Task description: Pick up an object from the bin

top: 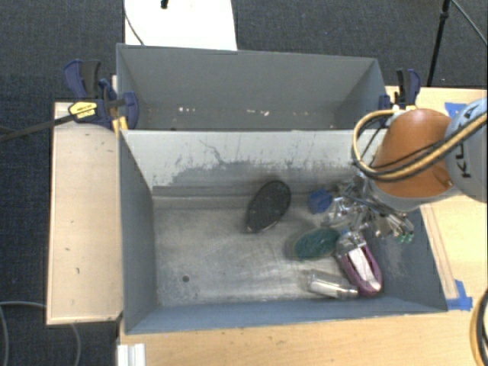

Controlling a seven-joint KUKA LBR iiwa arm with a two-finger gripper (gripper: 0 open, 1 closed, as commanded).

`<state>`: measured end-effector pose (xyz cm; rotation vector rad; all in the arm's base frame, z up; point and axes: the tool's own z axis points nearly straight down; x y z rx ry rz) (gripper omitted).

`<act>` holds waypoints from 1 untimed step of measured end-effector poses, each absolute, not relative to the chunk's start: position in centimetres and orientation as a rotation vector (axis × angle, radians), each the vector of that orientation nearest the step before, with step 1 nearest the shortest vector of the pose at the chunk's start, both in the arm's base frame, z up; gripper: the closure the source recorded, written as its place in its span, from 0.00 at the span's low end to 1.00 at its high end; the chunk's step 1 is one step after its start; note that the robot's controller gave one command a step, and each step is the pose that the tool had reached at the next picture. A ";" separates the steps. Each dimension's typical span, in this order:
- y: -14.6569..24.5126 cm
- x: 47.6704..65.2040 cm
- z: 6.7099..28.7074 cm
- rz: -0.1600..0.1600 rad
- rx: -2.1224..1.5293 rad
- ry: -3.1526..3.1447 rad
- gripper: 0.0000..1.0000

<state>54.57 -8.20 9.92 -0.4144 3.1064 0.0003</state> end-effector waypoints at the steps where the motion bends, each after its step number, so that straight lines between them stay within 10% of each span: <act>1: -7.1 55.7 26.4 -0.005 -0.673 3.057 1.00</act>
Offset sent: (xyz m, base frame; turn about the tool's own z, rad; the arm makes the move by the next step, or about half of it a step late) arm 0.0090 0.0107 0.1593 -0.1695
